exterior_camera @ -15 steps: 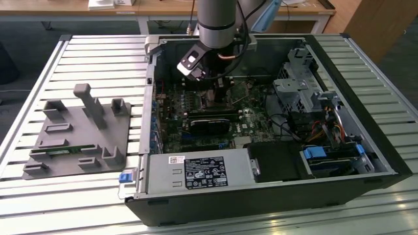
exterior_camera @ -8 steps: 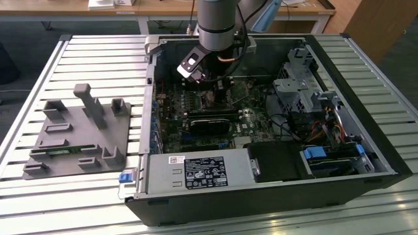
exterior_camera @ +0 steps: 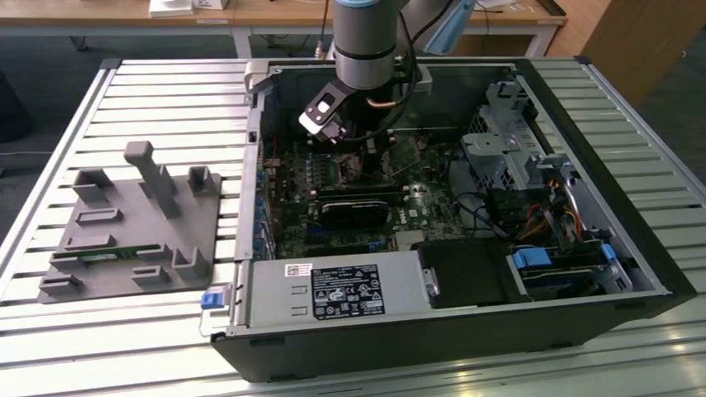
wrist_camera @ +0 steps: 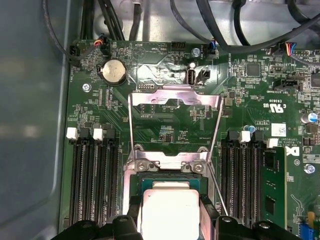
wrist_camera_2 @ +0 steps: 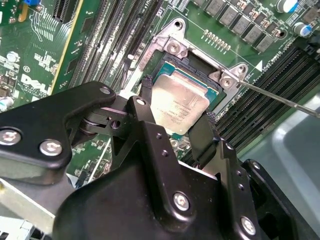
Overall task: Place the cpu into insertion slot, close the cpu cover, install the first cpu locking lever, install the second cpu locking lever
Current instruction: 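Place the cpu into insertion slot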
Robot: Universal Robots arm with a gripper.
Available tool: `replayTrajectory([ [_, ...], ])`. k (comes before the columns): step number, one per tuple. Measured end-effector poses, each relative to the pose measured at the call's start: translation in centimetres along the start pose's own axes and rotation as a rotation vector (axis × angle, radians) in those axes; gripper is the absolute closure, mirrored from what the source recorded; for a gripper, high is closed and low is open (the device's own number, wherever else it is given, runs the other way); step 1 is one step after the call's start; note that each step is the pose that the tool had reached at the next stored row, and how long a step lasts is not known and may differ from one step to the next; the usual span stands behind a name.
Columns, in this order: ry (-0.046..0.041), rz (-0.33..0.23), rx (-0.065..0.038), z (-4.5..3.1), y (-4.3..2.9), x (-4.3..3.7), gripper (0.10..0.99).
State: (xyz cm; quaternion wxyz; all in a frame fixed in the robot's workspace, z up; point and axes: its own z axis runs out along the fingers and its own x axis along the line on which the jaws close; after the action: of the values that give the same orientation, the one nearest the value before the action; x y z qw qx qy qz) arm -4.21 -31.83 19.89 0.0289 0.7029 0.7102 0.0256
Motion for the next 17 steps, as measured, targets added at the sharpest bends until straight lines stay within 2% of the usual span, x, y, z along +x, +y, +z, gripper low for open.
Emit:
replayTrajectory([
  [17,-0.0004,0.001,0.004,0.65,-0.05,0.06,0.545],
])
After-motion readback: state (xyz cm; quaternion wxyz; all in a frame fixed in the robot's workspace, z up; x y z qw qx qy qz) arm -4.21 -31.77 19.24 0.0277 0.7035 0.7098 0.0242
